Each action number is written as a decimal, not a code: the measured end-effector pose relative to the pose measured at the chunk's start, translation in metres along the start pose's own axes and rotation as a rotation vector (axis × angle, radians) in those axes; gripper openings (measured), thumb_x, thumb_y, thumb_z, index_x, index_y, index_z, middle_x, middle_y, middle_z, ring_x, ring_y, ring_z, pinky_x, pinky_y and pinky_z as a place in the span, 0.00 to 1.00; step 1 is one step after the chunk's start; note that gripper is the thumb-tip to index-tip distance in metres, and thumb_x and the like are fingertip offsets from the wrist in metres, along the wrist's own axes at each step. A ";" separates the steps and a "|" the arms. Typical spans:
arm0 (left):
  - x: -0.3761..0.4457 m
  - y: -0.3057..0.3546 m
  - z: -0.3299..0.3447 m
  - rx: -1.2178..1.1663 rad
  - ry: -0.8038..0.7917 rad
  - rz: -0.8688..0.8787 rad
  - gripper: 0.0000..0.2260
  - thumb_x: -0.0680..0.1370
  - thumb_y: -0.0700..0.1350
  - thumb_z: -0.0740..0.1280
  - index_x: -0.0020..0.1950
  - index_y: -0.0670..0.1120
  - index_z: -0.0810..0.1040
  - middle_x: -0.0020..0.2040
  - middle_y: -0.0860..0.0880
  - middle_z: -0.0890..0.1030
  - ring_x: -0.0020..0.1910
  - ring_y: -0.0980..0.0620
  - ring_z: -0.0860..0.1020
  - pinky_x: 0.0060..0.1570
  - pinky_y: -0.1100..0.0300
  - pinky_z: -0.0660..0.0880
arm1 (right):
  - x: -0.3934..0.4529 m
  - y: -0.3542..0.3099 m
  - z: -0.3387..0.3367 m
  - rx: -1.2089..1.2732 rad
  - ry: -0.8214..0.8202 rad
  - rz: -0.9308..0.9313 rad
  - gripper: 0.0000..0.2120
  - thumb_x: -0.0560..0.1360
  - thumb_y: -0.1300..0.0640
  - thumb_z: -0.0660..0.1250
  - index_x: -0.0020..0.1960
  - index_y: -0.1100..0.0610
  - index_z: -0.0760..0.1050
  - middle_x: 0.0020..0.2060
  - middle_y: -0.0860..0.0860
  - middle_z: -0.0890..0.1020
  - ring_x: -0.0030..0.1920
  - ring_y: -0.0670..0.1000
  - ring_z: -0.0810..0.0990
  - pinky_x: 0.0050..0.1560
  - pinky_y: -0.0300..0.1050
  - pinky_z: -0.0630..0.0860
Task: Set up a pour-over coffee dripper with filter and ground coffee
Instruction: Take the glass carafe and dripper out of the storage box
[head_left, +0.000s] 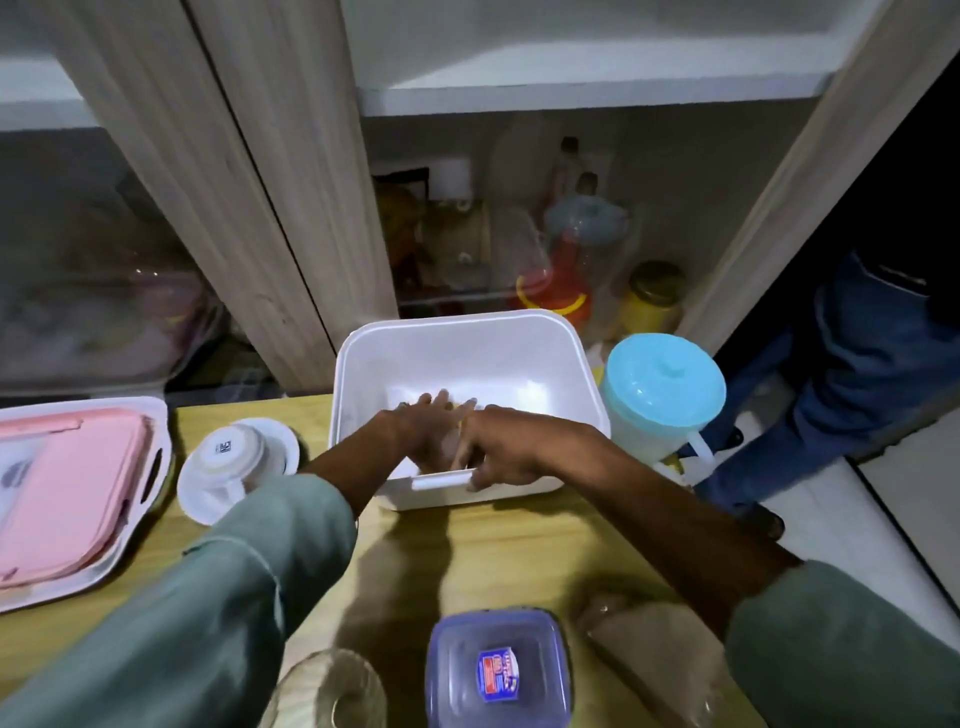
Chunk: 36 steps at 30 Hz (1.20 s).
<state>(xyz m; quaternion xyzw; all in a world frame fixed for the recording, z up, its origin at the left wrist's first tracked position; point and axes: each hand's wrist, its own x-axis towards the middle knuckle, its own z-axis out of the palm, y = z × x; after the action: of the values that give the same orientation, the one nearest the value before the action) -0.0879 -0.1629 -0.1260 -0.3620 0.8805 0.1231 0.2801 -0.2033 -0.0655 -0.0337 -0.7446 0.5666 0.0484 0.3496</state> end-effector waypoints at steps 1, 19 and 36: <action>0.002 0.003 0.000 -0.024 0.002 0.002 0.38 0.74 0.53 0.67 0.77 0.52 0.49 0.77 0.41 0.54 0.75 0.38 0.55 0.70 0.41 0.62 | 0.001 0.001 0.000 0.020 -0.004 -0.001 0.14 0.74 0.61 0.70 0.59 0.57 0.81 0.58 0.53 0.82 0.56 0.53 0.79 0.55 0.45 0.75; -0.087 -0.044 -0.052 -0.362 0.460 -0.183 0.46 0.65 0.57 0.77 0.75 0.52 0.55 0.72 0.41 0.63 0.70 0.39 0.63 0.67 0.45 0.69 | 0.022 -0.059 0.031 -0.240 0.195 -0.016 0.13 0.74 0.60 0.66 0.58 0.57 0.78 0.56 0.55 0.81 0.51 0.57 0.79 0.42 0.44 0.69; -0.316 -0.148 0.139 -0.366 0.409 -0.353 0.49 0.64 0.59 0.75 0.77 0.54 0.50 0.69 0.39 0.63 0.67 0.38 0.63 0.60 0.44 0.71 | 0.048 -0.152 0.096 -0.422 0.537 0.468 0.13 0.78 0.61 0.57 0.62 0.60 0.71 0.61 0.58 0.77 0.63 0.59 0.75 0.62 0.50 0.69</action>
<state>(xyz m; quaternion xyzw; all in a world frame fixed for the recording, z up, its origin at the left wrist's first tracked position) 0.2566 -0.0290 -0.0570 -0.5706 0.8055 0.1537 0.0449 -0.0216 -0.0319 -0.0569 -0.6372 0.7693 0.0457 0.0086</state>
